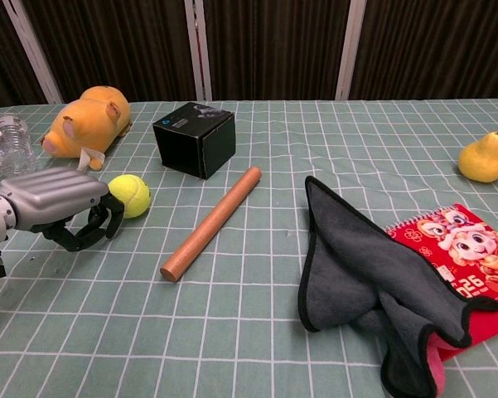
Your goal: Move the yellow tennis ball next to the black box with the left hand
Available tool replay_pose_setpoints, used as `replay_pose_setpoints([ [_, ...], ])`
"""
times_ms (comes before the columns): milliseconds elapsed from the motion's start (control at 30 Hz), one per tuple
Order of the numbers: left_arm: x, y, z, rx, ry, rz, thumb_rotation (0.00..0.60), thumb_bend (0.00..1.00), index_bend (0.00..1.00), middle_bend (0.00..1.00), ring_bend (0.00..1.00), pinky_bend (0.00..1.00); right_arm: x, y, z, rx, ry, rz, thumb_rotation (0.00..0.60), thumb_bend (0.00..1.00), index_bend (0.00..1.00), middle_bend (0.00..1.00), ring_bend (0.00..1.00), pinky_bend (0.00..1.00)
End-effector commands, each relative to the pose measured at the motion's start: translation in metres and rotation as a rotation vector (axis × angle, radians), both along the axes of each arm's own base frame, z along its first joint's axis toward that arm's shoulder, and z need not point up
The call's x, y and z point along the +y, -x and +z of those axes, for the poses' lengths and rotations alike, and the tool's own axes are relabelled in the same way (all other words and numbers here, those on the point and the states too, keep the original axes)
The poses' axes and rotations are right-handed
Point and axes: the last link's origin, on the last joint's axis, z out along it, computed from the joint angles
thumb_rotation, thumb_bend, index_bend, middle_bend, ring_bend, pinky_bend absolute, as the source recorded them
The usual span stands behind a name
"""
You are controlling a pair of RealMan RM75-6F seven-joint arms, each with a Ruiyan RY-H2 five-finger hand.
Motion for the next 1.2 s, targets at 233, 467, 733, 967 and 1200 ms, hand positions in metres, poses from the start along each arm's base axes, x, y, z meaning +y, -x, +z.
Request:
replay_pose_setpoints([
  [233,0.012,0.0,0.0,-0.005,0.004,0.018,0.6,0.52,0.49,0.69,0.42,0.64,-0.003,0.002,-0.001,0.003,0.004,-0.008,0.6,0.43,0.0,0.0,0.0,0.0],
  [467,0.023,-0.005,-0.005,-0.008,0.017,0.021,0.6,0.51,0.45,0.63,0.4,0.57,-0.007,0.001,0.0,0.001,0.009,-0.013,0.6,0.43,0.0,0.0,0.0,0.0],
  [733,0.035,-0.01,-0.009,-0.012,0.019,0.022,0.6,0.48,0.42,0.55,0.36,0.48,-0.005,0.002,0.0,0.004,0.008,-0.015,0.6,0.43,0.0,0.0,0.0,0.0],
  [967,0.043,-0.018,-0.012,-0.026,0.02,0.01,0.6,0.48,0.41,0.54,0.35,0.48,-0.009,0.003,0.002,0.003,0.021,-0.019,0.6,0.43,0.0,0.0,0.0,0.0],
  [1200,0.051,-0.02,-0.011,-0.026,0.015,0.005,0.6,0.48,0.41,0.54,0.35,0.47,-0.011,0.004,0.002,0.009,0.018,-0.03,0.6,0.43,0.0,0.0,0.0,0.0],
])
